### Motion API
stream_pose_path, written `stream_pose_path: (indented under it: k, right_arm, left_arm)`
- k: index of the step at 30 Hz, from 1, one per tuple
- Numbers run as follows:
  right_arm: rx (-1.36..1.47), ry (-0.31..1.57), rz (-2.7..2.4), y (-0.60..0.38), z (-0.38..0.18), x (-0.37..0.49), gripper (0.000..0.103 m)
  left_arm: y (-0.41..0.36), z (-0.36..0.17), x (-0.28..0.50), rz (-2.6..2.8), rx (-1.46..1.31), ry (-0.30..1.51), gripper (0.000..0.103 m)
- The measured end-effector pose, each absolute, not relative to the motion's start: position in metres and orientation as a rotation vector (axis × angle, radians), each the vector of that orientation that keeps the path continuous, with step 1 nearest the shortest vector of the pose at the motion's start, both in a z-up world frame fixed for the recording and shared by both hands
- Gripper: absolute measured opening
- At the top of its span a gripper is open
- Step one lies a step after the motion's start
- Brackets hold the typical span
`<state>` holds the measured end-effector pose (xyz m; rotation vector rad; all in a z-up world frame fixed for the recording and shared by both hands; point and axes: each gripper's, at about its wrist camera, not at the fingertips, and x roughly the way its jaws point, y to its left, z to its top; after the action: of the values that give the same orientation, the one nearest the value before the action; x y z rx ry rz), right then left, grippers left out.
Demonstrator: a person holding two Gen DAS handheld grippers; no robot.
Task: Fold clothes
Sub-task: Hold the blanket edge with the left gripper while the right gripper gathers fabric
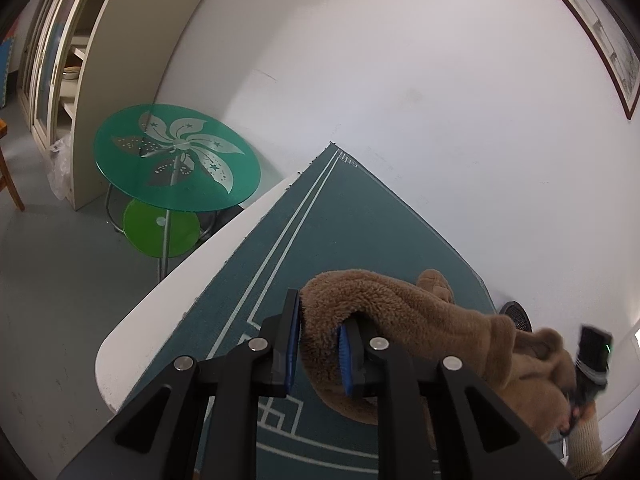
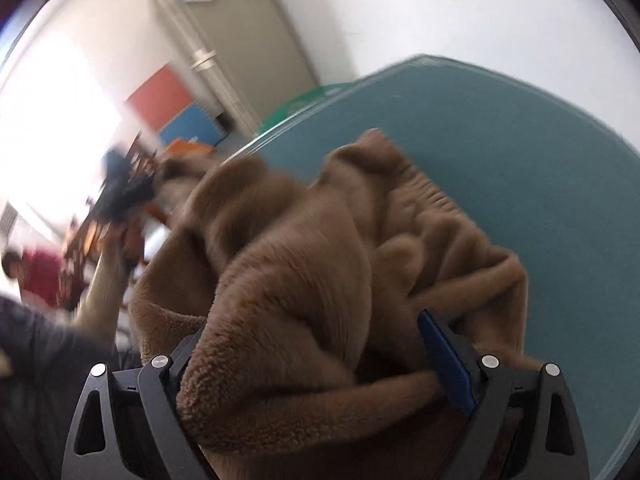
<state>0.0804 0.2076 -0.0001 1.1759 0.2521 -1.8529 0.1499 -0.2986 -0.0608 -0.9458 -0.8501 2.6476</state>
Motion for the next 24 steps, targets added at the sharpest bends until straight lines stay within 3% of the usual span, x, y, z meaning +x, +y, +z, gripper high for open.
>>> stream_pose_path:
  k: [7, 17, 21, 24]
  right_arm:
    - [1.1, 0.473, -1.951, 0.214, 0.011, 0.138, 0.094]
    - [0.72, 0.384, -2.222, 0.221, 0.086, 0.149, 0.094]
    - [0.793, 0.444, -2.11, 0.174, 0.07, 0.139, 0.094]
    - [0.918, 0.609, -2.055, 0.136, 0.031, 0.131, 0.091]
  left_arm:
    - [-0.284, -0.046, 0.154, 2.686, -0.922, -0.766, 0.021]
    - [-0.286, -0.04, 0.17, 2.7, -0.898, -0.755, 0.021]
    - [-0.288, -0.038, 0.174, 2.7, -0.885, -0.752, 0.021]
    - [-0.288, -0.037, 0.175, 2.696, -0.874, -0.754, 0.021]
